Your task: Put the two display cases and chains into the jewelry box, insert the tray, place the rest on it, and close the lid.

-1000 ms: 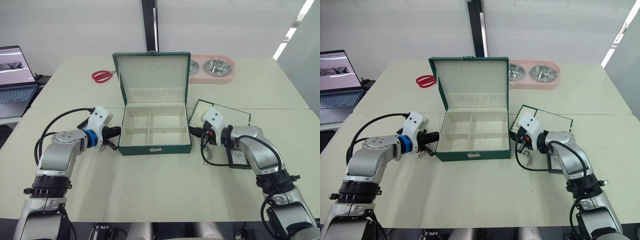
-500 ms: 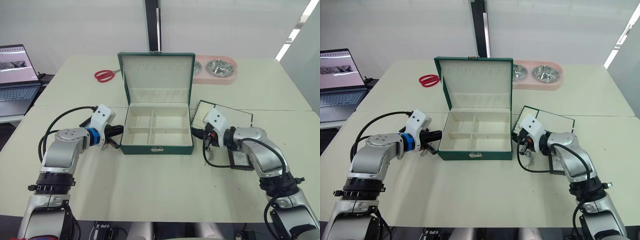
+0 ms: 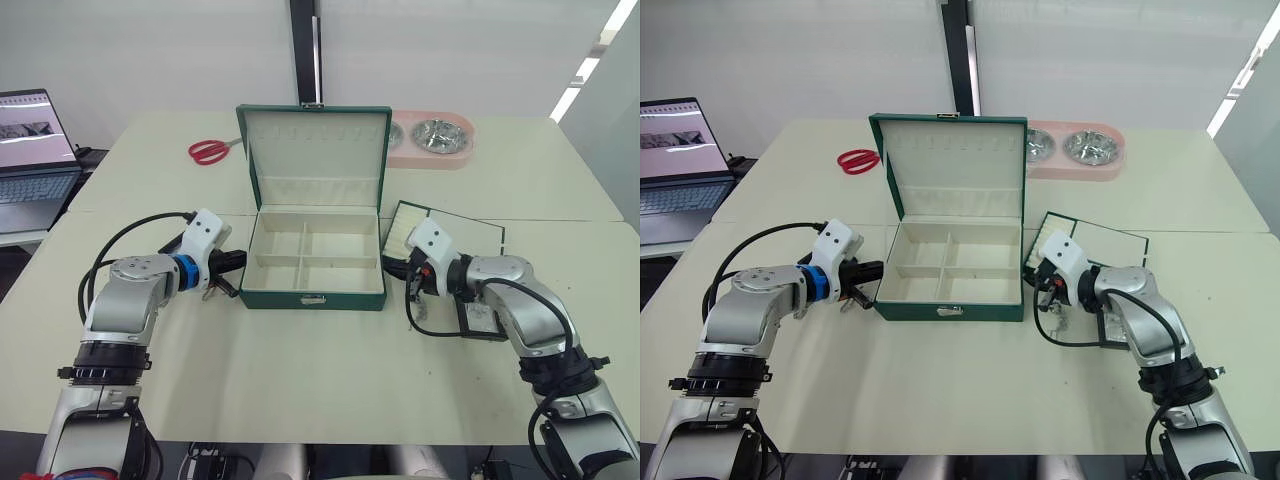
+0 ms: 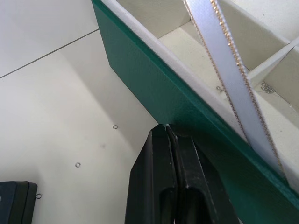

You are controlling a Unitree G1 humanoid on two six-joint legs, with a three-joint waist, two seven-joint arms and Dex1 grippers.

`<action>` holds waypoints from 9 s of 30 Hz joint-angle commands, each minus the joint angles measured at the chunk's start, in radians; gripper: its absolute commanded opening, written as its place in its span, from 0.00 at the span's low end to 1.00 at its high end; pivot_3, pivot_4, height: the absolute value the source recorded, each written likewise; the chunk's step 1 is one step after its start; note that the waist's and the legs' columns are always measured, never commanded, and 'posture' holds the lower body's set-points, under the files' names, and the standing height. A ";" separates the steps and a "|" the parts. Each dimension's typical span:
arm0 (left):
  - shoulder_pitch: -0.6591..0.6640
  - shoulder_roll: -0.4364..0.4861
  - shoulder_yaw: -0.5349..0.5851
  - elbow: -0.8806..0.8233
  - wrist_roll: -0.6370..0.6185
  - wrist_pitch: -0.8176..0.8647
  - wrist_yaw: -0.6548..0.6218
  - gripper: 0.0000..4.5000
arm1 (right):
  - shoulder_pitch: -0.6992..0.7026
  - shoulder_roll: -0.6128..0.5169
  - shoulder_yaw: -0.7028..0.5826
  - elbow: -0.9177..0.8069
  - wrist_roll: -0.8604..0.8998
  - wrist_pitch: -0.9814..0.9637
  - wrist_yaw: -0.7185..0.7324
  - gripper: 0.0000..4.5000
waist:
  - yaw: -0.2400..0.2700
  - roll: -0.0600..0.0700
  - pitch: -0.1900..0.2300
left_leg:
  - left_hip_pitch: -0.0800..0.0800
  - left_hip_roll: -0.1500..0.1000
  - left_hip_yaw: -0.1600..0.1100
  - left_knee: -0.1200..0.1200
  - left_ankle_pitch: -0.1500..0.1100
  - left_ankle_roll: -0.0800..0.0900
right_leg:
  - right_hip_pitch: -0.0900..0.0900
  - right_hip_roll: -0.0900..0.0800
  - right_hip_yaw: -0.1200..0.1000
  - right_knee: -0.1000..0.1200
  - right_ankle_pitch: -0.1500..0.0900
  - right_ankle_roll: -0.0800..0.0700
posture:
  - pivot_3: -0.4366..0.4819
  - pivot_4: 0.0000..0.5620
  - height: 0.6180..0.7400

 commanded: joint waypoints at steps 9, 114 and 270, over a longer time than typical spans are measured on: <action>-0.023 -0.027 -0.023 -0.040 -0.031 -0.029 -0.017 0.00 | 0.007 0.083 0.113 -0.078 0.116 -0.037 0.080 0.01 | -0.001 0.000 0.000 | 0.000 0.000 0.000 0.000 0.000 0.000 | 0.000 0.000 0.000 0.000 0.000 0.000 | 0.48 0.27 1.00; 0.691 0.389 0.616 0.207 -0.219 -0.301 -0.262 1.00 | 0.791 -0.672 -0.809 -0.082 0.233 -0.333 0.406 0.99 | -0.020 -0.001 0.001 | 0.001 0.002 0.000 -0.003 -0.003 0.005 | 0.000 -0.002 -0.001 -0.002 -0.002 -0.003 | 0.48 0.27 1.00; 0.477 -0.125 0.458 -0.246 -0.312 0.076 0.564 0.00 | -0.199 -0.233 -0.076 -0.205 0.573 -0.040 0.187 1.00 | -0.021 -0.004 0.002 | 0.002 0.001 -0.002 -0.001 -0.003 0.004 | 0.003 -0.002 -0.004 -0.001 -0.001 -0.003 | 0.48 0.27 1.00</action>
